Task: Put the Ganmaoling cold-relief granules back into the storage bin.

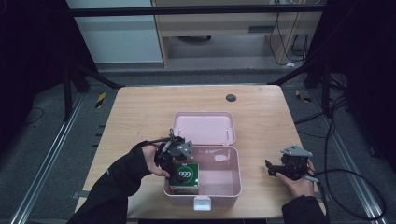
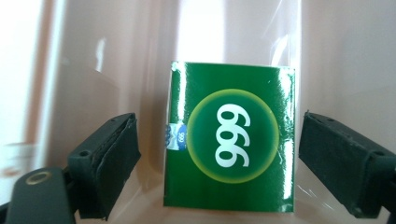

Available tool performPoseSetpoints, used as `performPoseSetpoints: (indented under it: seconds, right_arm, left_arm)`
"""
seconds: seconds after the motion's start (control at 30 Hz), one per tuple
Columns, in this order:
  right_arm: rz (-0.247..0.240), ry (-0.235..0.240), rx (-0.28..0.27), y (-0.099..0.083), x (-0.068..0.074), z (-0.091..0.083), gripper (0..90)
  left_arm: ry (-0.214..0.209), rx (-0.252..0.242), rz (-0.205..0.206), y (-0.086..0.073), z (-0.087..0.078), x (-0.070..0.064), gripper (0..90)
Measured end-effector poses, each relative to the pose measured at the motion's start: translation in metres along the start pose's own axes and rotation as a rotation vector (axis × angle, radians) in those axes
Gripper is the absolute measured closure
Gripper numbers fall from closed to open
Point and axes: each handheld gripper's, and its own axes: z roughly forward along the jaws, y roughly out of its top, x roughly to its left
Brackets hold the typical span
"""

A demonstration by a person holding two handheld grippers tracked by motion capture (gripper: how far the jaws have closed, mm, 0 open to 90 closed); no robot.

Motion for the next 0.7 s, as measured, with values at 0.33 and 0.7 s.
performPoseSetpoints:
  seconds: [0.33, 0.7]
  right_arm:
    - [0.004, -0.007, -0.004, 0.000, -0.001, -0.001, 3.8]
    - [0.000, -0.013, -0.007, 0.000, -0.001, -0.002, 5.4]
  left_arm:
    - [0.093, -0.142, -0.039, -0.014, -0.050, -0.006, 21.6]
    - [0.184, -0.204, -0.145, -0.063, -0.082, -0.012, 27.5]
